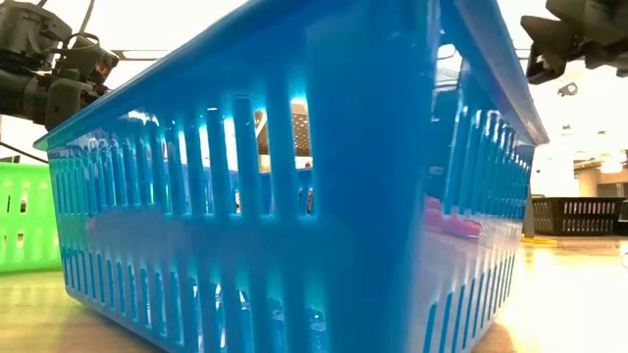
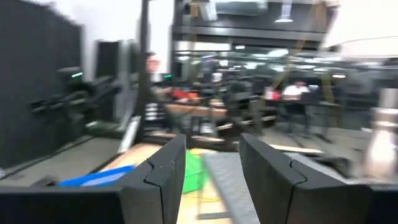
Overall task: Pick & Place Office Desk Supplies
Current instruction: Put the yellow rubber band into the black basket
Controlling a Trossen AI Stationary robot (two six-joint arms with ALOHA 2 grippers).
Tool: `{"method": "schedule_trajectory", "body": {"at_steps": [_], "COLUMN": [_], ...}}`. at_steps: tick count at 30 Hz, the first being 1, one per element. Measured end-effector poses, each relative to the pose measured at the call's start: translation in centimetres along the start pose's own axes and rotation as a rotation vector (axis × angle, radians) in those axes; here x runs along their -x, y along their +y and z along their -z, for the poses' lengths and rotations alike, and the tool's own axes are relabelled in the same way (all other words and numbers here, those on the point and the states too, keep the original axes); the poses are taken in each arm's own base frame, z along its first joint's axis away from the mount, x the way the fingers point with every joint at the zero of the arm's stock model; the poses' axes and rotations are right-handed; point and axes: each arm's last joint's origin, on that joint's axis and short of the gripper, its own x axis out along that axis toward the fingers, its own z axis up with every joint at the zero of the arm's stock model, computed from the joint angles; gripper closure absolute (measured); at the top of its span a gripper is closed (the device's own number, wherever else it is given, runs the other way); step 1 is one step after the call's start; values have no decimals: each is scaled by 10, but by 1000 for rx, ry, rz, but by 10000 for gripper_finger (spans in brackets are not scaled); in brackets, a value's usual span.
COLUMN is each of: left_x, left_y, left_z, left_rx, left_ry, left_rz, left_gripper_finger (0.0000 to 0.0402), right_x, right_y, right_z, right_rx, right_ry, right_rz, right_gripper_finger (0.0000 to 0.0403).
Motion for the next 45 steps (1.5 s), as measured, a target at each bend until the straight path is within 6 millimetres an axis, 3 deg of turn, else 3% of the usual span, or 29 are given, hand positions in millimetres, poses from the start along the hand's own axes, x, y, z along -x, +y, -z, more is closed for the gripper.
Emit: {"method": "schedule_trajectory", "body": {"at_steps": [4, 10, 17, 29, 33, 39, 45], "left_x": [0, 0, 0, 0, 0, 0, 0], "left_y": [0, 0, 0, 0, 0, 0, 0], "left_z": [0, 0, 0, 0, 0, 0, 0], "left_rx": [0, 0, 0, 0, 0, 0, 0], "left_ry": [0, 0, 0, 0, 0, 0, 0], "left_rz": [0, 0, 0, 0, 0, 1, 0], "left_gripper_finger": [284, 284, 284, 284, 284, 284, 284], "right_x": [0, 1, 2, -21, -28, -38, -47], "right_y": [-5, -9, -12, -11, -14, -19, -18], "right_z": [-10, -36, -72, -100, -104, -105, -110], "right_rx": [18, 213, 326, 206, 78, 100, 98], "right_ry": [-11, -38, -88, 38, 116, 234, 258], "right_rz": [138, 264, 304, 289, 421, 665, 695], "right_gripper_finger": [254, 254, 254, 254, 254, 254, 254]}}
